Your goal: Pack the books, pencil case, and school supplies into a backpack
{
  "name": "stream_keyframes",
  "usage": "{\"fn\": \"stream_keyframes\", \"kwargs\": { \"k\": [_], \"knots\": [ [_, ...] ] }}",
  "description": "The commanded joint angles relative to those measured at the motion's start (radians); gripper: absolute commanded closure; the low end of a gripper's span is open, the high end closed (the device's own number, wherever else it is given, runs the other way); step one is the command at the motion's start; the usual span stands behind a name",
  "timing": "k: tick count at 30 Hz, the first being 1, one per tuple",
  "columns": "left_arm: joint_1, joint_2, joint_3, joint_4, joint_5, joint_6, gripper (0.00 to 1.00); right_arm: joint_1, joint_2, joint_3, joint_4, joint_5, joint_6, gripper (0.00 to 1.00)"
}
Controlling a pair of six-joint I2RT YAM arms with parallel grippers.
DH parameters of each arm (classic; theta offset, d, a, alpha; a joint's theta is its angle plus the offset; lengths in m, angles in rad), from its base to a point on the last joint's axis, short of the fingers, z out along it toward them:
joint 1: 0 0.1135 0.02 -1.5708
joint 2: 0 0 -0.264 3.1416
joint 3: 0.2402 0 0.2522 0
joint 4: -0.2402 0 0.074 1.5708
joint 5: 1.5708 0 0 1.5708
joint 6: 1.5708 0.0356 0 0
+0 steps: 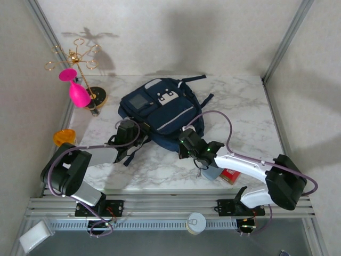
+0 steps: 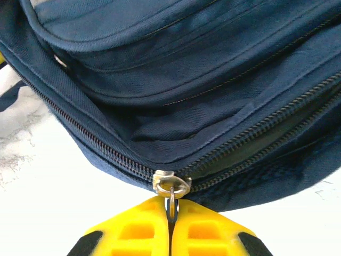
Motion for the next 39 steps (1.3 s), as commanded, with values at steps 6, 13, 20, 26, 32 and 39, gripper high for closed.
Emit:
{"fn": "stream_keyframes", "kwargs": {
  "k": [6,13,20,26,32,39],
  "knots": [
    [-0.231,-0.200,-0.095,-0.022,-0.229,-0.177,0.29,0.018,0.084,0.062,0.098,-0.101,-0.019,1.00],
    [-0.431,-0.106,-0.070,0.124,-0.362,-0.433,0.21,0.019,0.084,0.044,0.117,-0.106,-0.026,1.00],
    [-0.449,0.073,0.016,0.175,-0.418,-0.520,0.49,0.018,0.078,0.043,0.091,-0.061,-0.045,1.00],
    [-0.410,0.005,-0.045,0.094,-0.526,-0.451,0.97,0.011,0.042,0.048,-0.018,0.020,-0.042,1.00],
    [-0.219,-0.190,-0.094,-0.148,-0.408,-0.226,1.00,-0.088,-0.061,-0.058,-0.116,0.078,-0.030,1.00],
    [0.053,-0.295,-0.080,-0.258,-0.175,0.043,1.00,-0.244,-0.051,-0.027,-0.087,0.022,-0.072,1.00]
  ]
}}
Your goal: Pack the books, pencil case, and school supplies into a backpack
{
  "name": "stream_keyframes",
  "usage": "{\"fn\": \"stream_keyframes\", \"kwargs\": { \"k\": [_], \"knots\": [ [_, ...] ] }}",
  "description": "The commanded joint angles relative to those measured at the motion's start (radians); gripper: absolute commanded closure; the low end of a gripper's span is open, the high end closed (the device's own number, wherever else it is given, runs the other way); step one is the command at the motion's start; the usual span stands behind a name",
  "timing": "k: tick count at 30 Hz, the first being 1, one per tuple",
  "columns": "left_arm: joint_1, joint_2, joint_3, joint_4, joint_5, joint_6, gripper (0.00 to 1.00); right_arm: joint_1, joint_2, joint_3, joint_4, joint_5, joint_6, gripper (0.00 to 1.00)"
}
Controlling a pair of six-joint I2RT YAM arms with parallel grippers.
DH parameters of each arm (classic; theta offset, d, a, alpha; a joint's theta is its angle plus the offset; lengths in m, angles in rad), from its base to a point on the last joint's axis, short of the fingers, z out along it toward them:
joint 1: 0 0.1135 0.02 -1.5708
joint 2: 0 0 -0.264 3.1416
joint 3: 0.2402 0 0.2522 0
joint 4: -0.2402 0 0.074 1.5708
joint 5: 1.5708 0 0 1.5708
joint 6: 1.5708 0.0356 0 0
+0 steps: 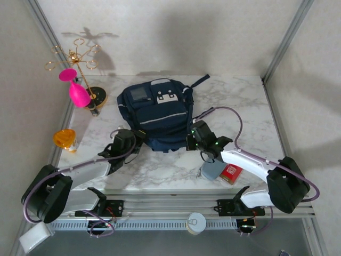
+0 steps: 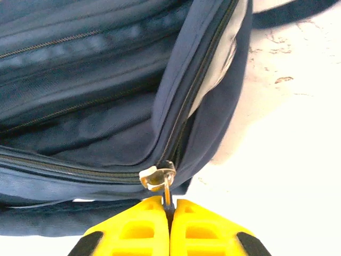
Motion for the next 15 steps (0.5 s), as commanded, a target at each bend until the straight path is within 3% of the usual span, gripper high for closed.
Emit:
{"fn": "stream_keyframes", "kwargs": {
  "k": [1,3,4,6,8,13,15],
  "knots": [
    [0.134,0.013,0.058,-0.100,-0.029,0.212,1.00,-0.014,0.025,0.034,-0.084,0.055,-0.038,1.00],
    [0.150,0.042,0.106,-0.103,-0.001,0.257,1.00,0.068,0.079,0.094,-0.052,0.043,-0.055,1.00],
    [0.155,0.055,0.122,-0.085,0.020,0.280,0.92,0.109,0.109,0.130,-0.041,0.043,-0.064,1.00],
    [0.158,0.066,0.155,-0.091,0.064,0.310,0.57,0.150,0.153,0.167,-0.011,0.004,-0.044,1.00],
    [0.152,0.055,0.176,-0.120,0.110,0.337,0.41,0.156,0.170,0.157,0.057,-0.071,0.013,1.00],
    [0.065,-0.120,0.066,-0.215,0.030,0.191,0.22,0.174,0.190,0.127,0.113,-0.077,0.072,1.00],
    [0.021,-0.181,-0.016,-0.122,0.073,0.080,0.17,0.176,0.200,0.125,0.107,-0.083,0.082,1.00]
  ]
}}
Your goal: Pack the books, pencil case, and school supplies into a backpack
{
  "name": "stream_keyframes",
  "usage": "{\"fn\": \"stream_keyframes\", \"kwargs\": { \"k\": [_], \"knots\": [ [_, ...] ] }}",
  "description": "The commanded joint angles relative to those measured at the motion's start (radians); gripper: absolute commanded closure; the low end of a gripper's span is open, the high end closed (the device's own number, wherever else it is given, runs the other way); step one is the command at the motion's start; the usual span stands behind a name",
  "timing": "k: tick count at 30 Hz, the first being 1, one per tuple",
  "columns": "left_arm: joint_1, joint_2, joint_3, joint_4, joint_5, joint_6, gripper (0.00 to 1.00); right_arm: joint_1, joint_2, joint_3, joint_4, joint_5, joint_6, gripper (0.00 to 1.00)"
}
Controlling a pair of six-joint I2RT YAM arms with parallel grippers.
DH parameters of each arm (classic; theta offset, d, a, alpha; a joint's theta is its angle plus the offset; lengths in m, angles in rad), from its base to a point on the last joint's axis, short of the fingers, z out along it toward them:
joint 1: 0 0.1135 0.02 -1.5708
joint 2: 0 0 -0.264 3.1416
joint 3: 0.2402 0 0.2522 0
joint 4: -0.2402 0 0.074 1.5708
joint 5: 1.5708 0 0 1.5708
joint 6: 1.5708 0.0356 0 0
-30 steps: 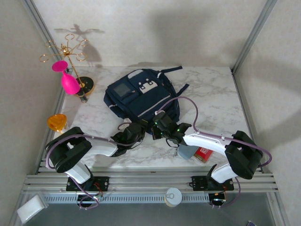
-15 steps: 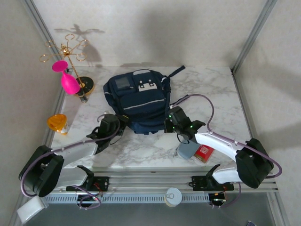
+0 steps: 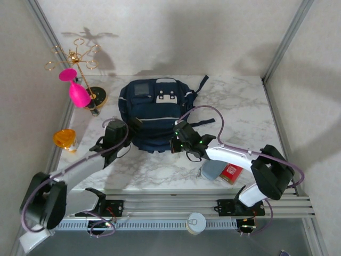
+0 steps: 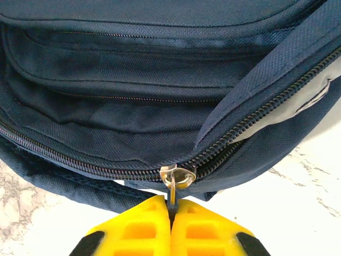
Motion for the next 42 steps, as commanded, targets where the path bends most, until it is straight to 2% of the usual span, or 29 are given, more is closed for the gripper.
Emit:
{"fn": "stream_keyframes", "kwargs": {
  "k": [1,4,6,9,12,19,20,25,27,30,33,36,39,42],
  "knots": [
    [-0.092,-0.096,-0.085,0.037,-0.001,-0.155,0.16,0.023,0.015,-0.008,0.051,-0.035,0.036,1.00],
    [-0.204,-0.114,-0.052,-0.037,-0.106,-0.227,0.13,0.043,0.013,-0.016,0.074,-0.037,0.035,1.00],
    [-0.260,-0.104,-0.064,0.017,-0.164,-0.323,0.13,0.048,0.021,-0.018,0.082,-0.031,0.039,1.00],
    [-0.357,-0.037,-0.071,0.137,-0.275,-0.462,0.19,0.048,0.033,-0.020,0.085,-0.024,0.047,1.00],
    [-0.405,0.087,0.004,0.118,-0.321,-0.533,0.32,0.048,0.029,-0.027,0.092,-0.018,0.050,1.00],
    [-0.420,0.299,0.016,0.222,-0.341,-0.622,0.60,0.048,0.020,-0.025,0.078,0.026,0.041,1.00],
    [-0.414,0.309,0.016,0.205,-0.359,-0.618,0.64,0.048,0.019,-0.022,0.069,0.039,0.040,1.00],
    [-0.342,0.278,-0.045,0.136,-0.390,-0.564,1.00,0.043,-0.006,-0.022,-0.005,0.147,0.006,1.00],
    [-0.306,0.224,-0.074,0.115,-0.394,-0.507,1.00,0.035,-0.017,-0.021,-0.043,0.201,-0.018,1.00],
    [-0.217,0.115,-0.092,-0.012,-0.379,-0.380,1.00,-0.001,-0.029,-0.027,-0.087,0.272,-0.047,1.00],
    [-0.054,-0.017,-0.115,-0.099,-0.296,-0.230,1.00,-0.086,-0.043,-0.063,-0.069,0.218,-0.059,1.00],
    [0.104,-0.100,-0.097,-0.117,-0.193,-0.049,1.00,-0.081,-0.007,-0.052,-0.016,0.176,-0.099,1.00],
    [0.153,-0.063,-0.015,-0.171,-0.096,0.054,1.00,0.008,0.071,0.027,0.004,0.164,-0.131,1.00],
    [0.143,-0.020,0.016,-0.168,-0.022,0.069,0.84,0.054,0.112,0.067,0.048,0.114,-0.109,1.00]
  ]
}}
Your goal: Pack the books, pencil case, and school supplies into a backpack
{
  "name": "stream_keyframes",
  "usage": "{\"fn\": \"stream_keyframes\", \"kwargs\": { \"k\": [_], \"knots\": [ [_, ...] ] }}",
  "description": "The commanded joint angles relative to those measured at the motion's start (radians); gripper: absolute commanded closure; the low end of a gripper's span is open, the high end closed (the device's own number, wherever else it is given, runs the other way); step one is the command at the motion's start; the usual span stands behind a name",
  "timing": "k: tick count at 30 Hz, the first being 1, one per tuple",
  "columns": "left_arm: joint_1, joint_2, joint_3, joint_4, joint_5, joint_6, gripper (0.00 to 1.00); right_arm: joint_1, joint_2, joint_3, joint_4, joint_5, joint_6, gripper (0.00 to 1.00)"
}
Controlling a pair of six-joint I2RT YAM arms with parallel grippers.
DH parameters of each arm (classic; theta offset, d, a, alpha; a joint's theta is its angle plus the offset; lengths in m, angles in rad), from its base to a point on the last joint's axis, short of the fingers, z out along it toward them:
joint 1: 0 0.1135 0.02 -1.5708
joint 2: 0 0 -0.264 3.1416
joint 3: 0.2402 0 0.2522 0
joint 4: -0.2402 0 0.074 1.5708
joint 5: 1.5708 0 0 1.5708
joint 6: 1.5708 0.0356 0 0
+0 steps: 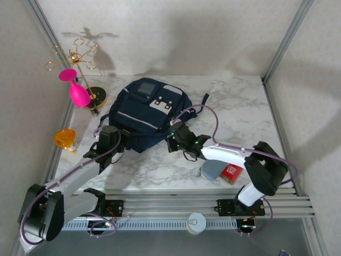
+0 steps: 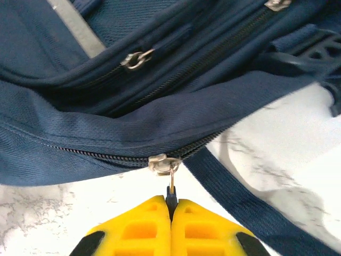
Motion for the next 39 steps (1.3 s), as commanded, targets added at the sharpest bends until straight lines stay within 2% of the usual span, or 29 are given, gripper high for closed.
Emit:
{"fn": "stream_keyframes", "kwargs": {
  "k": [1,3,6,8,9,12,17,20,23,25,29,30,35,39],
  "knots": [
    [0.017,0.007,0.044,-0.049,0.008,0.114,0.77,0.018,0.029,0.028,-0.006,0.014,0.007,1.00],
    [0.013,-0.025,0.036,-0.076,0.000,0.115,0.50,0.017,0.015,0.019,0.002,0.029,0.015,1.00],
    [-0.027,-0.118,-0.001,-0.131,-0.023,0.060,0.38,0.016,-0.026,-0.001,0.010,0.019,-0.020,1.00],
    [-0.130,-0.194,-0.056,-0.086,-0.070,-0.047,0.30,0.011,-0.039,-0.018,0.021,-0.008,-0.026,1.00],
    [-0.198,-0.217,-0.086,-0.042,-0.101,-0.114,0.28,0.011,-0.037,-0.024,0.030,-0.023,-0.028,1.00],
    [-0.324,-0.183,-0.130,0.080,-0.144,-0.262,0.25,0.012,-0.014,-0.021,0.030,-0.028,-0.038,1.00],
    [-0.412,0.016,-0.015,0.150,-0.211,-0.300,0.23,0.007,-0.019,-0.031,0.054,-0.024,-0.034,1.00],
    [-0.413,0.121,0.046,0.115,-0.335,-0.289,0.27,0.003,0.001,-0.014,0.021,0.042,-0.042,1.00],
    [-0.402,0.159,0.035,0.143,-0.393,-0.287,0.40,-0.041,0.002,-0.025,0.020,0.060,-0.031,1.00],
    [-0.393,0.173,0.038,0.116,-0.399,-0.275,0.54,-0.091,0.000,-0.037,0.027,0.036,-0.020,1.00],
    [-0.364,0.147,0.016,0.050,-0.423,-0.203,0.95,-0.168,0.020,-0.056,0.055,0.045,-0.043,1.00],
    [-0.344,0.135,0.009,0.037,-0.404,-0.179,1.00,-0.192,0.028,-0.057,0.066,0.055,-0.050,1.00],
    [-0.270,0.043,-0.032,-0.023,-0.358,-0.095,1.00,-0.314,0.087,-0.019,0.105,0.088,-0.066,1.00],
    [-0.231,-0.006,-0.045,-0.090,-0.344,-0.041,1.00,-0.361,0.131,0.036,0.118,0.129,-0.069,1.00]
  ]
}}
